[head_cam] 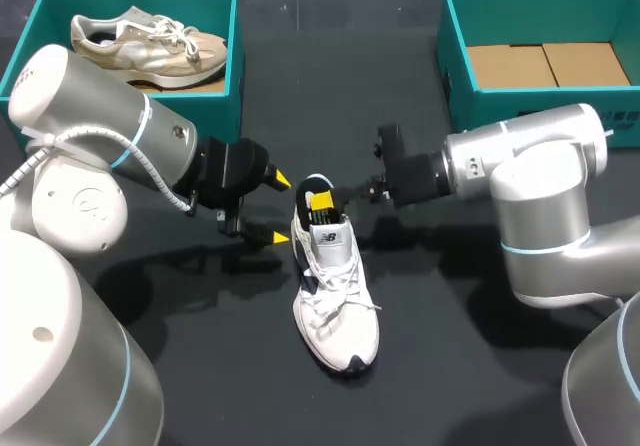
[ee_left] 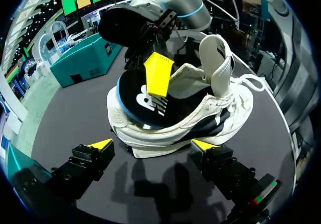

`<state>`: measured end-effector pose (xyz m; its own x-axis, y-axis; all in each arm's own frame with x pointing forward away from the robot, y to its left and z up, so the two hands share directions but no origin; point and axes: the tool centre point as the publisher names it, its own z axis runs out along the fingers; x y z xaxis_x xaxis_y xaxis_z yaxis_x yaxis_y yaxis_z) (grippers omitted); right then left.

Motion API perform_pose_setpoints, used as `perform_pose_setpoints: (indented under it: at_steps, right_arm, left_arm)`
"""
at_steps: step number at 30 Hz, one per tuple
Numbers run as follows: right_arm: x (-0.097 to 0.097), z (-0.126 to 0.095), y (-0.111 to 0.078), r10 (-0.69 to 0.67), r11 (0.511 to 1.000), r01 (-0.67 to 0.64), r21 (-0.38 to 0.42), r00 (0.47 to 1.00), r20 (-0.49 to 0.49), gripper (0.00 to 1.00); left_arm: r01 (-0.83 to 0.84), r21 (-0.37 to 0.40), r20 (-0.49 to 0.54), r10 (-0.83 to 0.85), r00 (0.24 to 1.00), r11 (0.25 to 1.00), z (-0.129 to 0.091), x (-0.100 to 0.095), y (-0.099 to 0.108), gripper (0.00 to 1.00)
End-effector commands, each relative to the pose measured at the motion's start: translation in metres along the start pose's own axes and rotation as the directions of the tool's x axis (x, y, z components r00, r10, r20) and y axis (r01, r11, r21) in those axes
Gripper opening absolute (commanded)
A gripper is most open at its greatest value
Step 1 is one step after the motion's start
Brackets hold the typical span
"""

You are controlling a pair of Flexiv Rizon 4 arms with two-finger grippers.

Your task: Take the shoe out of the shoebox, open the shoe tongue, remove and reinsert the insole, then place the shoe into the shoebox

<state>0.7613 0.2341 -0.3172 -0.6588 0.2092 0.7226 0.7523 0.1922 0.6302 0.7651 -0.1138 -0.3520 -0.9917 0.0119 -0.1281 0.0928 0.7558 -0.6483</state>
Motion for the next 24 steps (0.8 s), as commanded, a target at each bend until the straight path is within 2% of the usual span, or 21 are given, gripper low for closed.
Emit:
perform_pose_setpoints:
  at_steps: [1, 6, 15, 20, 21, 22, 24]
  right_arm:
    - [-0.009, 0.006, 0.001, 0.013, 1.000, -0.013, 0.004, 1.000, 0.002, 0.00]
    - [-0.018, 0.007, -0.010, 0.073, 0.997, -0.074, 0.018, 0.996, 0.044, 0.00]
    - [-0.006, 0.005, -0.050, 0.165, 0.984, -0.170, 0.045, 0.982, 0.095, 0.00]
    - [0.000, 0.001, -0.050, 0.145, 0.989, -0.148, 0.016, 0.983, 0.117, 0.00]
    - [0.002, 0.000, -0.047, 0.134, 0.991, -0.136, 0.013, 0.984, 0.119, 0.07]
    - [0.004, 0.000, -0.044, 0.123, 0.992, -0.126, 0.013, 0.985, 0.120, 0.22]
    - [0.006, -0.001, -0.039, 0.103, 0.994, -0.107, 0.020, 0.986, 0.129, 0.35]
  left_arm:
    - [-0.001, 0.000, 0.000, 0.001, 1.000, 1.000, 0.000, 0.000, 0.000, 1.00]
    - [-0.001, 0.000, 0.000, 0.001, 1.000, 1.000, 0.000, 0.000, 0.000, 1.00]
    - [-0.001, 0.000, 0.000, 0.001, 1.000, 1.000, 0.000, 0.000, 0.000, 1.00]
    - [-0.001, 0.000, 0.000, 0.001, 1.000, 1.000, 0.000, 0.000, 0.000, 1.00]
    - [-0.001, 0.000, 0.000, 0.001, 1.000, 1.000, 0.000, 0.000, 0.000, 1.00]
    - [-0.001, 0.000, 0.000, 0.001, 1.000, 1.000, 0.000, 0.000, 0.000, 1.00]
    - [-0.001, 0.000, 0.000, 0.001, 1.000, 1.000, 0.000, 0.000, 0.000, 1.00]
